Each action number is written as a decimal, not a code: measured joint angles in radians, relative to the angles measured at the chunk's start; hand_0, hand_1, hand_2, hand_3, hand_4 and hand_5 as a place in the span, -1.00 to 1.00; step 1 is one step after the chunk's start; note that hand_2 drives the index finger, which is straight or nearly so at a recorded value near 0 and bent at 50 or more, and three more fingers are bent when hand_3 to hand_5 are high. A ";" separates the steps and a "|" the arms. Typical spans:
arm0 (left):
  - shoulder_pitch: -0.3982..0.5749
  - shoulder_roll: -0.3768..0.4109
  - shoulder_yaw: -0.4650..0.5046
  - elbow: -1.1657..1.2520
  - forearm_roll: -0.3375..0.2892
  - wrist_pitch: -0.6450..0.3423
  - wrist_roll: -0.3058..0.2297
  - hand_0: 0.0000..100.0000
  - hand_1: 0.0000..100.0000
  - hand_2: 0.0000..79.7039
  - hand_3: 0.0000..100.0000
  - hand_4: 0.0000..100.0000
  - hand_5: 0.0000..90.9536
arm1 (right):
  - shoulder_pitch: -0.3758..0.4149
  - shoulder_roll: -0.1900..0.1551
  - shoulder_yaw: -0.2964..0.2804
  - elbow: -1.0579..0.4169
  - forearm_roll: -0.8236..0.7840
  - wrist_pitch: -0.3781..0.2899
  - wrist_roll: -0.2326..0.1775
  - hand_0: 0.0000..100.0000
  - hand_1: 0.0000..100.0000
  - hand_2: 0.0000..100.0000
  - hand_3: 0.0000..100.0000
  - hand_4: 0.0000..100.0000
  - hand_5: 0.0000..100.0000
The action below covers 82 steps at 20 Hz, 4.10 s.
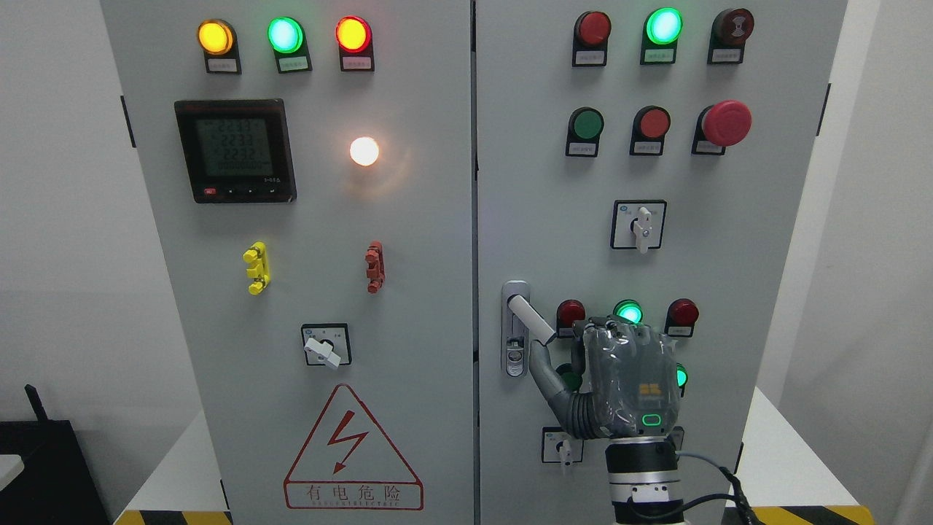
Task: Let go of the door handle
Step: 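Rotate the handle with the right hand from vertical to horizontal, then open the right hand and pull it away from the handle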
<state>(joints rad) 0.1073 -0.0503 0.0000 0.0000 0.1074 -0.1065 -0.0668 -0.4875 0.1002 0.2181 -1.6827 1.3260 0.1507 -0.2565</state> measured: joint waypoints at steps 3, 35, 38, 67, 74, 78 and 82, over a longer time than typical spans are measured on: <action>0.000 0.000 0.000 0.000 0.000 0.000 0.000 -0.76 -0.22 -1.00 -1.00 -1.00 -1.00 | -0.002 -0.001 -0.003 -0.002 0.000 0.000 0.000 -0.08 -0.22 0.85 1.00 0.85 0.98; 0.000 0.000 0.000 0.000 0.000 0.000 0.000 -0.76 -0.22 -1.00 -1.00 -1.00 -1.00 | -0.016 -0.009 -0.020 -0.008 -0.023 -0.009 -0.001 -0.07 -0.21 0.84 1.00 0.86 0.98; 0.000 0.000 0.000 0.000 0.000 0.000 0.000 -0.76 -0.22 -1.00 -1.00 -1.00 -1.00 | 0.002 -0.009 -0.018 -0.013 -0.024 -0.021 -0.016 -0.06 -0.21 0.85 1.00 0.86 0.98; 0.000 0.000 0.000 0.000 0.000 0.000 0.000 -0.76 -0.22 -1.00 -1.00 -1.00 -1.00 | 0.234 -0.259 -0.114 -0.195 -0.261 -0.231 -0.121 -0.11 -0.84 -1.00 -1.00 -1.00 -1.00; 0.000 0.000 0.000 0.000 0.000 0.000 0.000 -0.76 -0.22 -1.00 -1.00 -1.00 -1.00 | 0.261 -0.276 -0.131 -0.228 -0.274 -0.232 -0.116 -0.14 -0.82 -1.00 -1.00 -1.00 -1.00; 0.000 0.000 0.000 0.000 0.000 0.000 0.000 -0.76 -0.22 -1.00 -1.00 -1.00 -1.00 | 0.269 -0.281 -0.138 -0.241 -0.279 -0.232 -0.110 -0.17 -0.78 -1.00 -1.00 -1.00 -1.00; 0.000 0.000 0.000 0.000 0.000 0.000 0.000 -0.76 -0.22 -1.00 -1.00 -1.00 -1.00 | 0.273 -0.283 -0.142 -0.250 -0.282 -0.232 -0.107 -0.19 -0.75 -1.00 -1.00 -1.00 -1.00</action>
<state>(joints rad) 0.1075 -0.0504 0.0000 0.0000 0.1074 -0.1065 -0.0668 -0.2141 -0.1826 0.0761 -1.9324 1.0444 -0.0808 -0.3638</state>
